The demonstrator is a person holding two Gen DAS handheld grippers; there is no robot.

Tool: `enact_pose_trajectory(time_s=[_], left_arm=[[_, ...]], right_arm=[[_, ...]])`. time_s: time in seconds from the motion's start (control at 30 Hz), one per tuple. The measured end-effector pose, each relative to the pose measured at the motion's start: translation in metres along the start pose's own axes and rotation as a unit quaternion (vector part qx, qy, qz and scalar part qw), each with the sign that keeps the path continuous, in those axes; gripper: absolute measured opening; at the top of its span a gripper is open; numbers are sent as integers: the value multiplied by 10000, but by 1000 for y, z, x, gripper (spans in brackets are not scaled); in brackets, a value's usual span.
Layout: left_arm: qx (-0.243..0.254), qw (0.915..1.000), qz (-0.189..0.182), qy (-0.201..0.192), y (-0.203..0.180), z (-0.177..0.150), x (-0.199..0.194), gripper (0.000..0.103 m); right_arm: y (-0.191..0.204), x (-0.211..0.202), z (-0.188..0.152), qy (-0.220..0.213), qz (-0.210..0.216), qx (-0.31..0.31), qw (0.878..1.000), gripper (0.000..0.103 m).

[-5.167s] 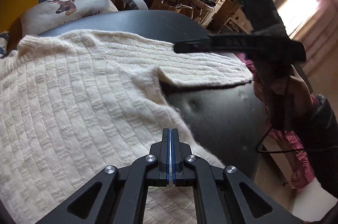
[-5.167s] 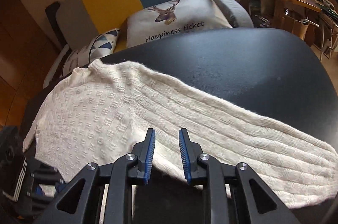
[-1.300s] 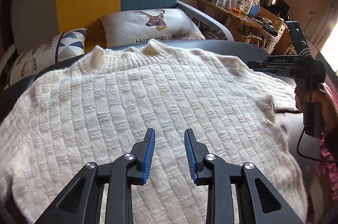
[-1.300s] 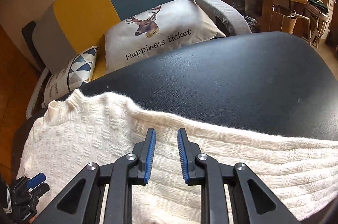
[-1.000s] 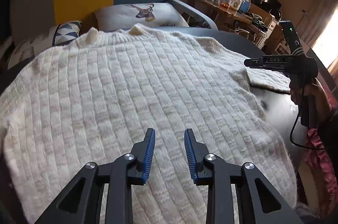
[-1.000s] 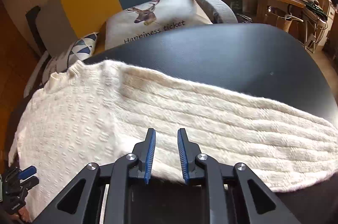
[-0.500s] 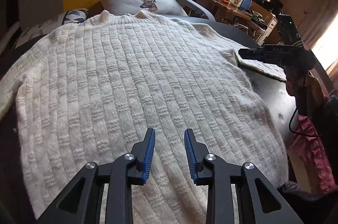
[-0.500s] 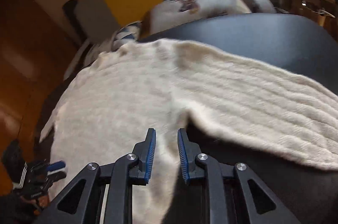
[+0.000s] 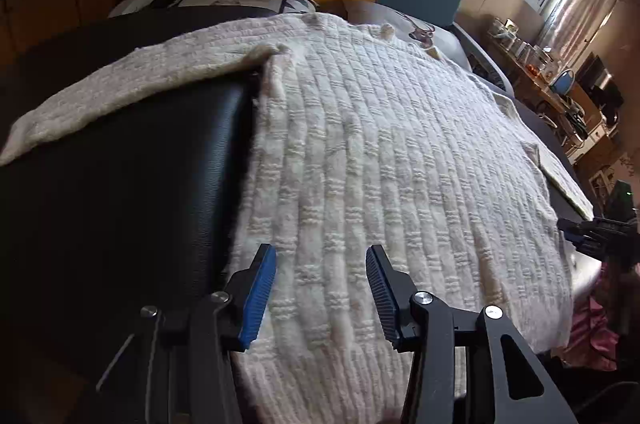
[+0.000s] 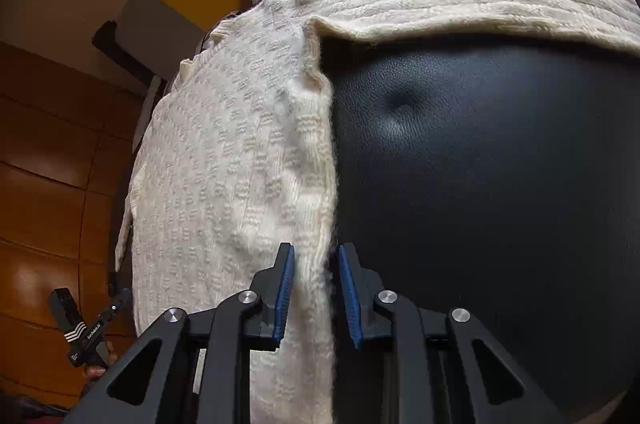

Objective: Fold clothes

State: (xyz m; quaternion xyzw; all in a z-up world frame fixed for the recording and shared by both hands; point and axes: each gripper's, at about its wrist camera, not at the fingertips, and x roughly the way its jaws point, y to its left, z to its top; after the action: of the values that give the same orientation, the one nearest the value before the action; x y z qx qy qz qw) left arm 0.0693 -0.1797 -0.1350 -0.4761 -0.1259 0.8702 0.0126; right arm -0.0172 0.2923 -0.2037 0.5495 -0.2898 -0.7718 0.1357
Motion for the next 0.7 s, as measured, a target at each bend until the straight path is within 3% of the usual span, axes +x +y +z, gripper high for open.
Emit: enact_pose_trajectory(time_s=[0.27, 0.4, 0.47, 0.57, 0.6, 0.63, 0.67, 0.7], left_arm=[[60, 10000, -34, 15, 7, -10, 3, 60], [-355, 9992, -144, -92, 23, -11, 2, 60], [-524, 9982, -267, -114, 29, -10, 3, 59], [-471, 9989, -49, -29, 29, -7, 11, 57], [-404, 9992, -25, 26, 27, -6, 14, 53], [-338, 9994, -1, 81, 25, -6, 18, 37], [-233, 9997, 102, 71, 22, -5, 21, 31], [-153, 9998, 110, 8, 19, -3, 21, 13]], right_arm=[[-7, 7, -19, -58, 551, 277, 9981, 22], [-3, 9, -20, -58, 383, 68, 9992, 17], [-6, 10, -18, -7, 245, 176, 9995, 6], [4, 12, -20, -93, -22, -107, 9999, 5], [8, 13, -20, -127, -137, -225, 9996, 5], [12, 13, -21, -148, -257, -315, 9991, 5], [16, 14, -21, -165, -369, -407, 9984, 5], [19, 14, -21, -173, -461, -502, 9975, 5]])
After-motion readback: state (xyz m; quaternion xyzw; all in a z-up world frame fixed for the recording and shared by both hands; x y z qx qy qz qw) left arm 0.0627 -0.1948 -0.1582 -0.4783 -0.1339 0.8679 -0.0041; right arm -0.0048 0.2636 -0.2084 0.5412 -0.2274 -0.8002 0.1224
